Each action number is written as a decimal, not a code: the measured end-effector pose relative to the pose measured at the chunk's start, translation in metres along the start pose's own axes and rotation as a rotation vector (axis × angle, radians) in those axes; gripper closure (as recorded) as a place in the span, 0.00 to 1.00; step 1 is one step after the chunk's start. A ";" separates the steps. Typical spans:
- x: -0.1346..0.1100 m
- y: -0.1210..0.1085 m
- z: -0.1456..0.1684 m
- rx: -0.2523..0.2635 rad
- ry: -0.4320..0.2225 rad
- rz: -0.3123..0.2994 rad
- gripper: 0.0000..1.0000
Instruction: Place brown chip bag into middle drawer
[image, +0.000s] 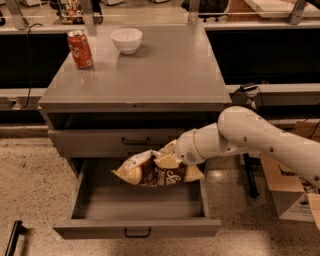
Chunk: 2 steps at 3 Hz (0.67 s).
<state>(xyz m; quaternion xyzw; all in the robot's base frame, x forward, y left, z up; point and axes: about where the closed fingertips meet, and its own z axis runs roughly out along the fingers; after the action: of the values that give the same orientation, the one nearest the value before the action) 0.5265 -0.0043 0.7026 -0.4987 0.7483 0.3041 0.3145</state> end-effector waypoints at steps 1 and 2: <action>0.045 -0.025 0.019 0.051 0.002 0.088 1.00; 0.074 -0.041 0.035 0.086 0.007 0.133 1.00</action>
Offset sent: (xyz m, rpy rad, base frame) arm 0.0350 -0.0440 -0.1302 -0.0229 0.0756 -0.2259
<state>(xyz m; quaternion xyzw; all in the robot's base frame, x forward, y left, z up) 0.5485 -0.0320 0.6176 -0.4352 0.7932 0.2902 0.3119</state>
